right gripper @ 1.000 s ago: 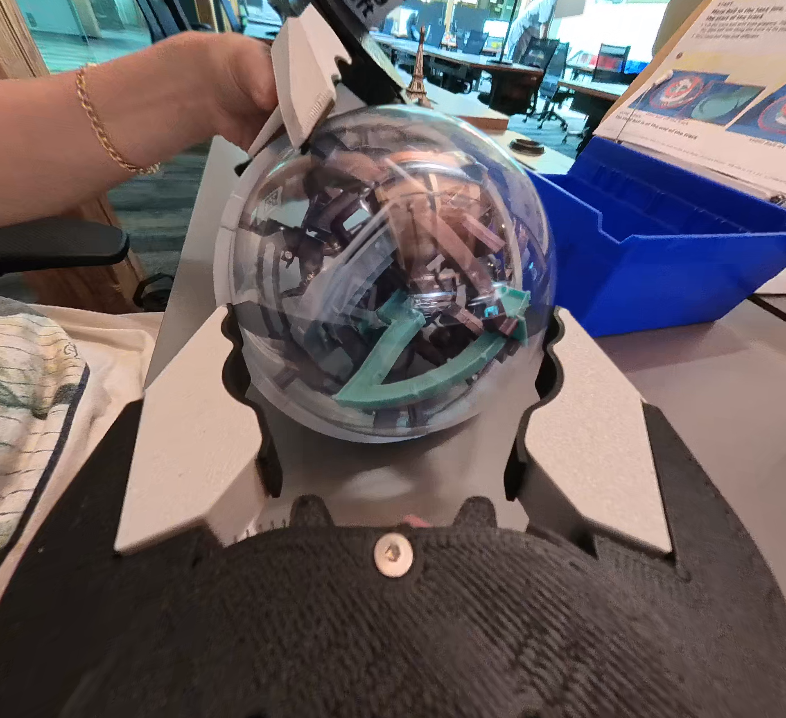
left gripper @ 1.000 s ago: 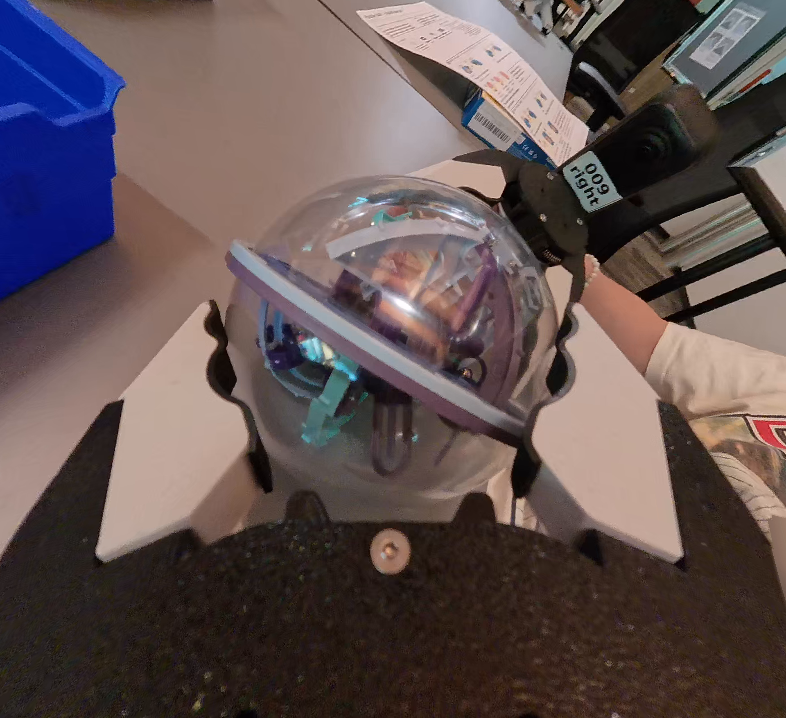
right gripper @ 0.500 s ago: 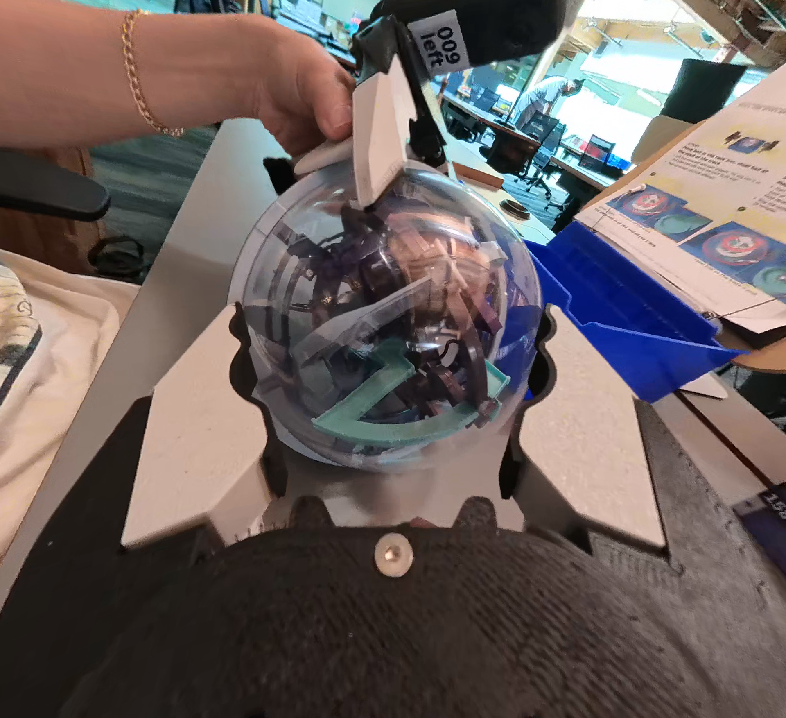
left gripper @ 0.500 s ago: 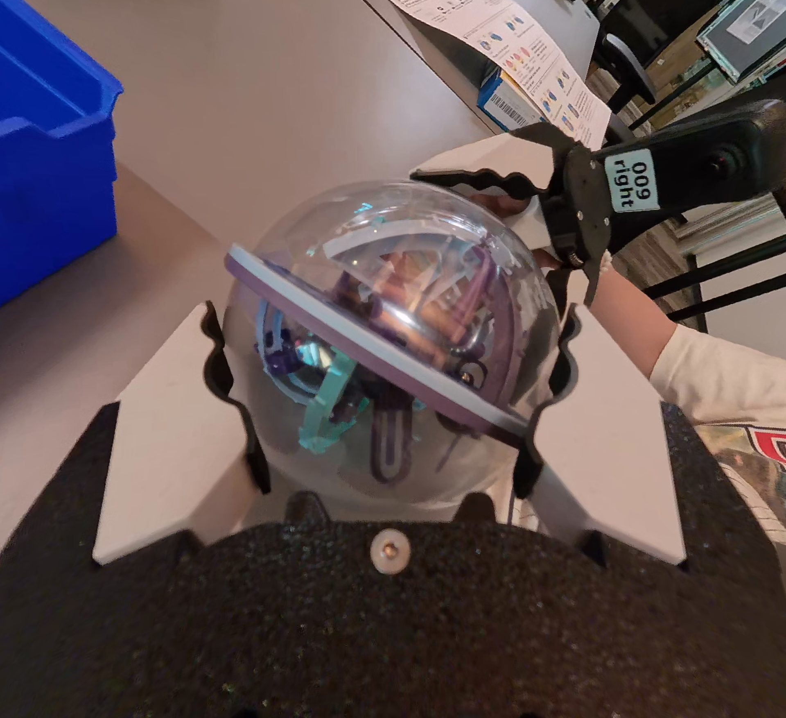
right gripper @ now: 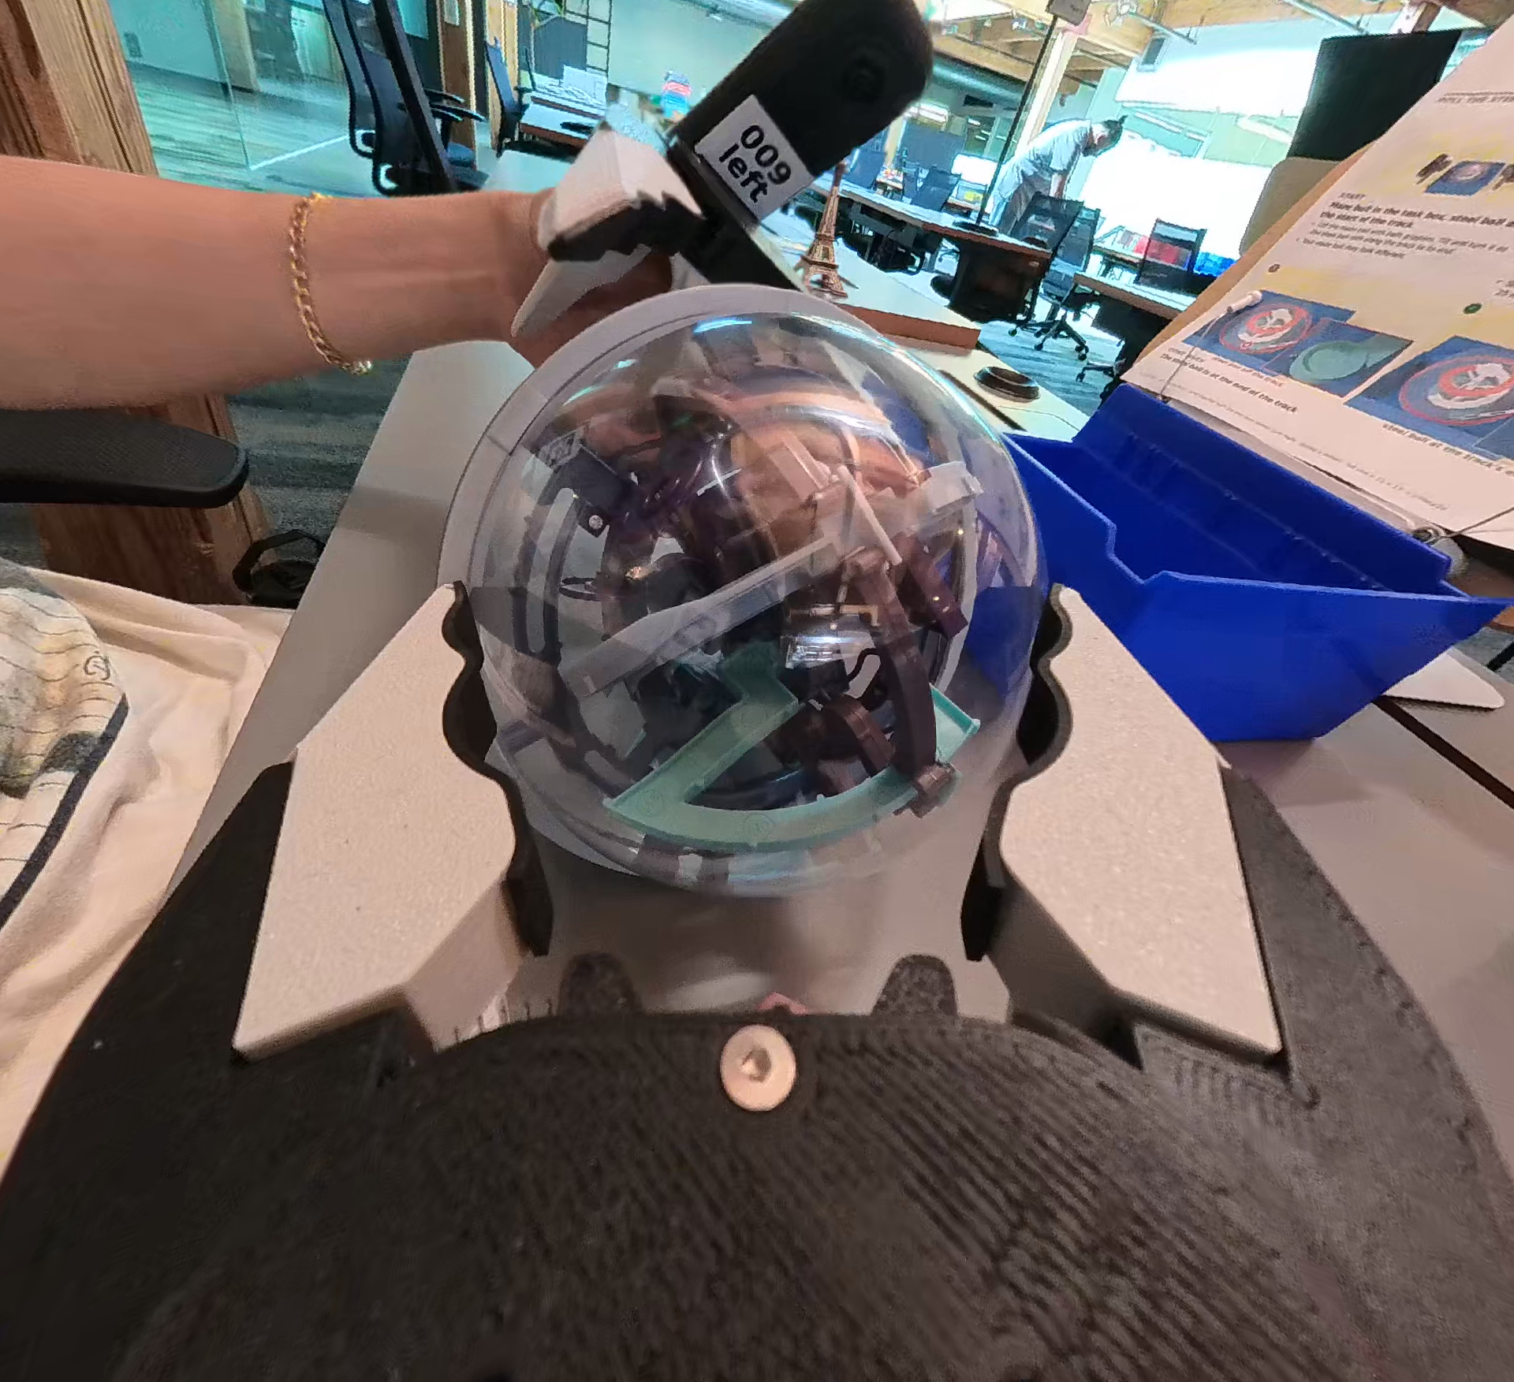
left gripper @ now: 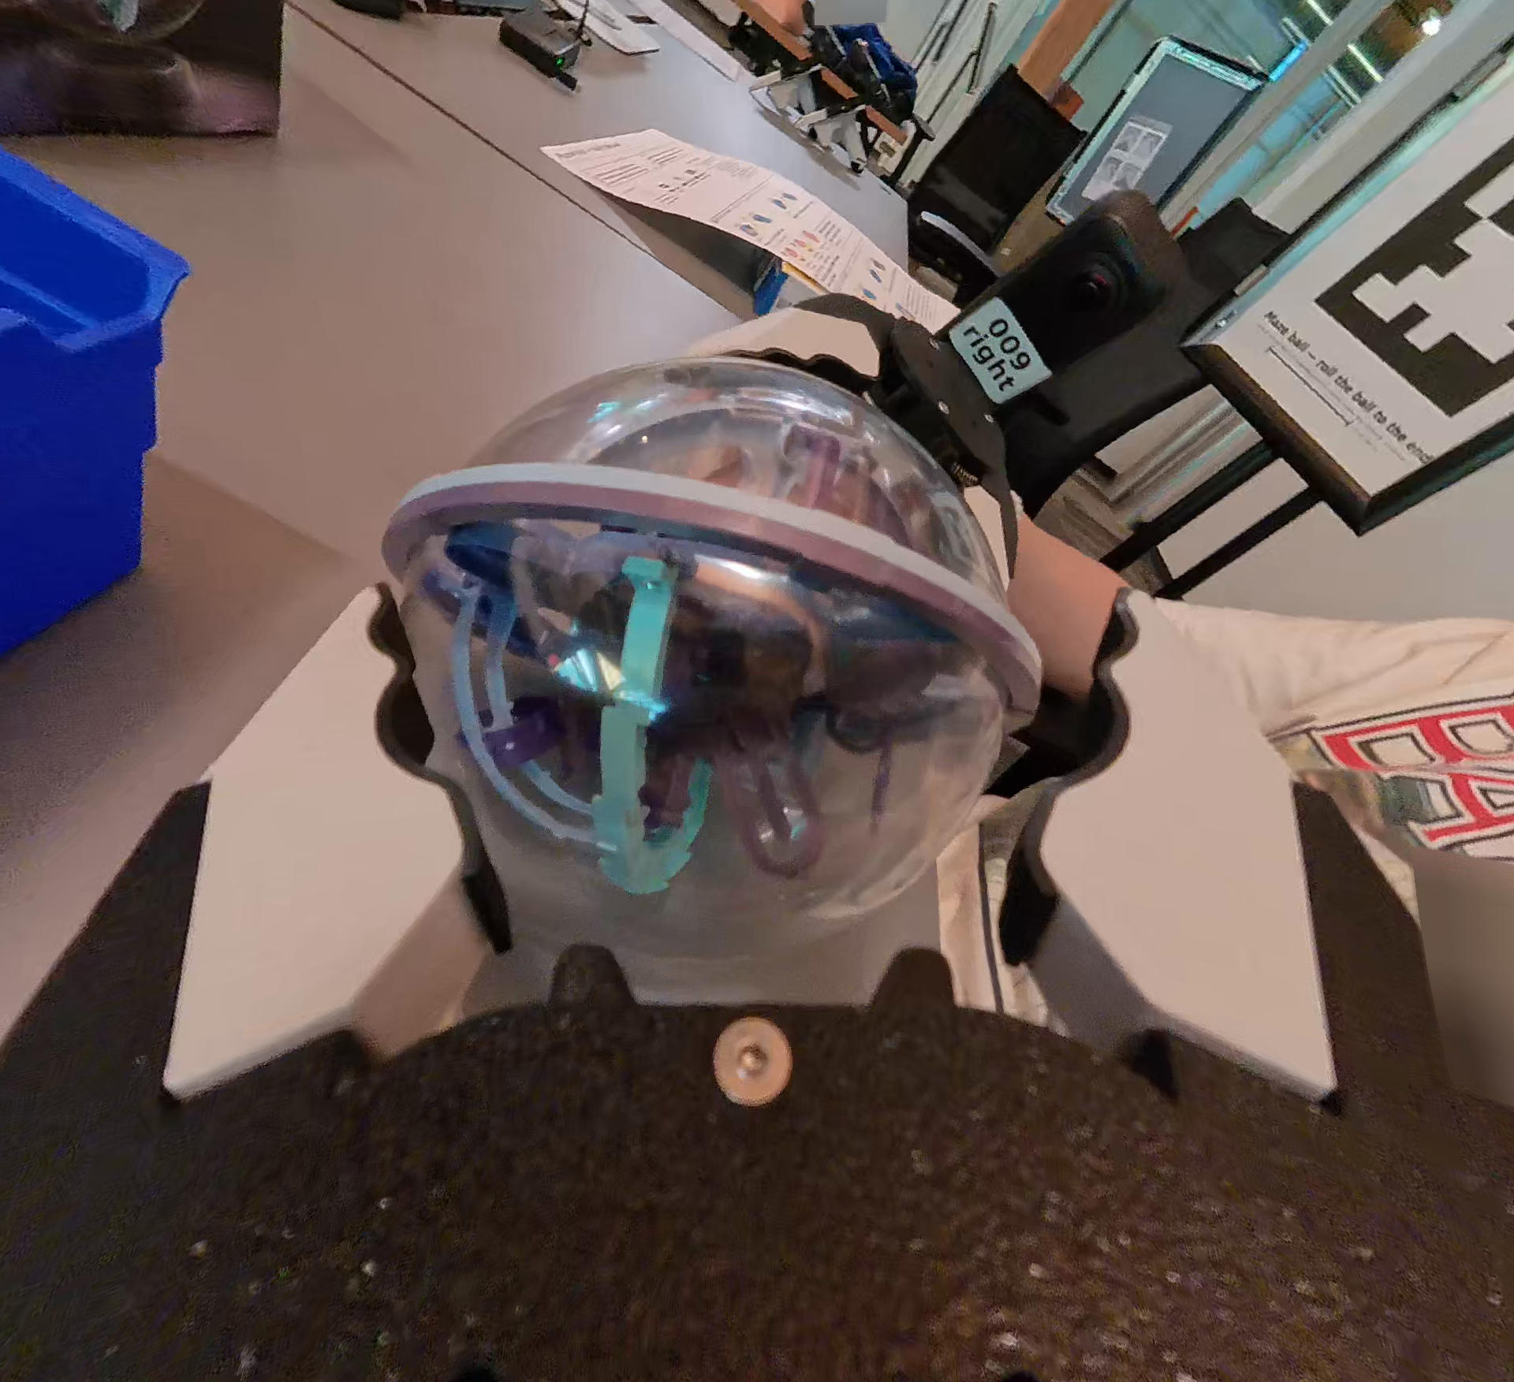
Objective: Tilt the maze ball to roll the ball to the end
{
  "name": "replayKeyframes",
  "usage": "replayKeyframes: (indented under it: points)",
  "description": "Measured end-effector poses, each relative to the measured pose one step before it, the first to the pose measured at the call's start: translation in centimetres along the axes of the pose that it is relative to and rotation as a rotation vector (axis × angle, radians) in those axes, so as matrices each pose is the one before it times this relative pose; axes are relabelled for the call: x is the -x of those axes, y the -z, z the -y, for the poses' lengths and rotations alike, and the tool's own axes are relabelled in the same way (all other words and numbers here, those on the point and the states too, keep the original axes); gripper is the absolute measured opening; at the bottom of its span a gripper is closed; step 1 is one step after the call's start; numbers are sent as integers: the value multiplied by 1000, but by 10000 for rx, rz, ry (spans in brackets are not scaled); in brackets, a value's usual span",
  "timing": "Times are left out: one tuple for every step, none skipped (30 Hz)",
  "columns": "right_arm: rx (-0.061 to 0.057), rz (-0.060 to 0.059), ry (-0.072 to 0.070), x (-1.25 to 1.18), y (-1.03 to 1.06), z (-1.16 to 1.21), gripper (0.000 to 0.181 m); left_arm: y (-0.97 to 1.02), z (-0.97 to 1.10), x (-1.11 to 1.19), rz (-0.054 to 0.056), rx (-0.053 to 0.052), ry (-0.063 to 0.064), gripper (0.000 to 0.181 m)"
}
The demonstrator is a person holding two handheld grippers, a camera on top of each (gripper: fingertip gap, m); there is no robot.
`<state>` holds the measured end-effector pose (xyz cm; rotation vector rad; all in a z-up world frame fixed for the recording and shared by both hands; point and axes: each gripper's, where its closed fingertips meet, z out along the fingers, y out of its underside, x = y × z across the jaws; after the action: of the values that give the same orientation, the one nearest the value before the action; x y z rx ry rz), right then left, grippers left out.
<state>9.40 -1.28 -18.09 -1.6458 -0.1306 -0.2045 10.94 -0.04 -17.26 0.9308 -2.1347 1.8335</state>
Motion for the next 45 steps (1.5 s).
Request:
replayKeyframes:
  points:
    - [12, 16, 35, 55, 13, 5, 131, 140, -84, -136, -159, -74, -157, 156]
    - [10, 11, 25, 47, 20, -5, 131, 163, 14, -150, -171, -146, -114, 156]
    - [17, 1, 12, 32, 4, -14, 131, 188, 107, -172, -181, -219, -105, 156]
    - [18, 0, 2, 5, -15, -1, 131, 182, 148, -176, -173, -237, -103, 156]
    - [16, -1, -18, 6, -26, 11, 131, 159, 121, -147, -150, -218, -117, 156]
    - [12, -2, -22, 0, -40, 6, 131, 142, 79, -133, -126, -188, -161, 155]
    - [10, 3, -16, 6, -33, -2, 131, 135, 34, -139, -108, -150, -224, 155]
    - [5, 19, 20, 50, -3, 12, 131, 157, -17, -166, -94, -100, -329, 152]
    - [8, 27, 28, 57, 8, -3, 131, 169, -77, -120, -40, -40, -440, 149]
    - [24, 12, 1, 31, 0, -8, 131, 133, -186, -12, 60, 65, -481, 145]
    - [11, 6, 4, 13, 9, -4, 131, 60, -351, 113, 149, 218, -526, 141]
    - [0, 8, 6, 7, -10, 1, 131, -20, -422, 129, 188, 304, -553, 138]
    - [1, -1, -3, 0, -28, 11, 131, -84, -437, 171, 234, 350, -542, 136]
    - [9, -18, -35, -34, -23, 3, 131, -130, -398, 210, 270, 364, -479, 134]
    - [26, -36, -62, -70, -32, -14, 131, -171, -225, -4, 144, 305, -308, 137]
    - [37, -29, -25, -49, -21, -12, 131, -200, -139, -3, 145, 292, -139, 139]
    - [60, -20, 20, 3, -12, -38, 131, -195, -92, 1, 134, 288, -87, 141]
    - [117, -14, 130, 41, -8, -130, 132, -179, -41, -24, 111, 265, -93, 142]
    - [144, -1, 166, 95, -5, -159, 134, -142, -17, 30, 146, 229, -85, 143]
    - [115, 18, 95, 132, -12, -85, 136, -98, -15, 25, 139, 206, -121, 144]
    - [39, 52, -11, 156, 17, 61, 140, -66, 53, 9, 147, 125, -151, 145]
    - [66, 9, -24, 94, -56, 12, 144, -64, 84, 92, 209, 68, -178, 145]
    - [94, -49, 45, 40, -105, -26, 148, -90, 93, 67, 224, 51, -181, 145]
    - [92, -55, 82, 76, -165, -35, 153, -101, -9, 14, 187, 114, -120, 145]
    - [139, -107, 68, 29, -219, -87, 157, -108, 14, 24, 172, 97, -58, 145]
    - [188, -262, 117, -211, -217, -158, 157, -63, 10, 7, 131, 98, 31, 145]
    - [274, -215, 217, -162, -221, -289, 157, -59, 30, 29, 94, 68, 101, 145]
    - [315, -243, 285, -184, -232, -391, 157, -43, 53, 47, 81, 38, 121, 145]
    - [295, -205, 312, -110, -234, -372, 158, -24, 4, 31, 53, 55, 97, 145]
    - [53, -67, 151, 46, -84, -16, 158, 38, -116, 22, 44, 99, -83, 146]
    - [40, -34, 86, -1, -47, -32, 158, 74, 18, 74, 91, -26, -113, 146]
    - [45, -35, 74, -31, -26, -38, 158, 36, 34, 71, 107, -39, -130, 147]
    - [40, -31, 99, -6, -53, -52, 158, 63, 22, 80, 125, -12, -152, 147]
    - [24, -3, 66, 14, -35, -23, 158, 57, 84, 197, 206, -18, -170, 151]
    - [24, 5, 10, -10, -11, -19, 158, 87, 157, 407, 337, -38, -199, 158]
    - [12, 10, -39, -38, 2, -7, 158, 123, 278, 162, 187, -99, -279, 157]
    - [-10, 22, -46, -38, 10, 7, 157, 111, 430, 71, 150, -185, -433, 157]
    - [-38, 37, 4, 11, 9, 13, 157, 91, 537, -22, 118, -269, -600, 157]
    - [-43, 43, 50, 63, 13, 20, 157, 71, 567, -116, 84, -294, -634, 157]
    - [-55, 97, 61, 170, 47, 54, 157, 49, 553, -243, -8, -308, -544, 157]
    - [-97, 183, 58, 331, 35, 149, 157, -19, 496, -420, -212, -252, -396, 157]
    - [-111, 219, 14, 417, 10, 222, 157, -104, 235, -483, -403, -42, -46, 157]
    - [-104, 207, -23, 394, -17, 228, 157, -172, -101, -544, -534, 190, 318, 155]
    - [-85, 168, -29, 313, -35, 185, 157, -200, -267, -521, -564, 292, 450, 154]
    - [-60, 116, -7, 202, -27, 129, 157, -188, -332, -514, -530, 300, 394, 150]
